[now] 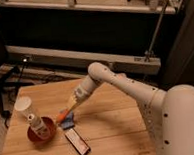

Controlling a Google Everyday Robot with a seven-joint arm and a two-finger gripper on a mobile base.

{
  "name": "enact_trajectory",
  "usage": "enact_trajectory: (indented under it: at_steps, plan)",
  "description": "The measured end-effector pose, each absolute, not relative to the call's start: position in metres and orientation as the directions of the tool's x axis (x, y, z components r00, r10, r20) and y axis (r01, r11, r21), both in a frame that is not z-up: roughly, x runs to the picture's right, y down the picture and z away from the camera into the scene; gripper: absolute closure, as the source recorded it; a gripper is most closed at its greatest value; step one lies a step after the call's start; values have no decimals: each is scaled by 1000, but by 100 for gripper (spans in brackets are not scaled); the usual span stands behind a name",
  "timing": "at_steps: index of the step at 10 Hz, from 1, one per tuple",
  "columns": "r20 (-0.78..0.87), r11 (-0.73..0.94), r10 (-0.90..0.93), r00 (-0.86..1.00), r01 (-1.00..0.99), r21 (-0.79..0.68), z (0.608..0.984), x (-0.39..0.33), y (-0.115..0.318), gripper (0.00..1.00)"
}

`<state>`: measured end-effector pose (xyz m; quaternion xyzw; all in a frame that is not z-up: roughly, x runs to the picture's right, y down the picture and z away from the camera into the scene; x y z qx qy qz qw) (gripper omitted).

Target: Place the pepper on the white sponge

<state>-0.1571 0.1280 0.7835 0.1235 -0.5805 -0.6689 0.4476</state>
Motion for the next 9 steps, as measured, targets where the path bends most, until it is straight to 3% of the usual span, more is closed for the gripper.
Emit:
enact_trajectory:
  at_steps: [9]
  plan:
    - [375,105,-726,-576,447,889,819,-162,142,100]
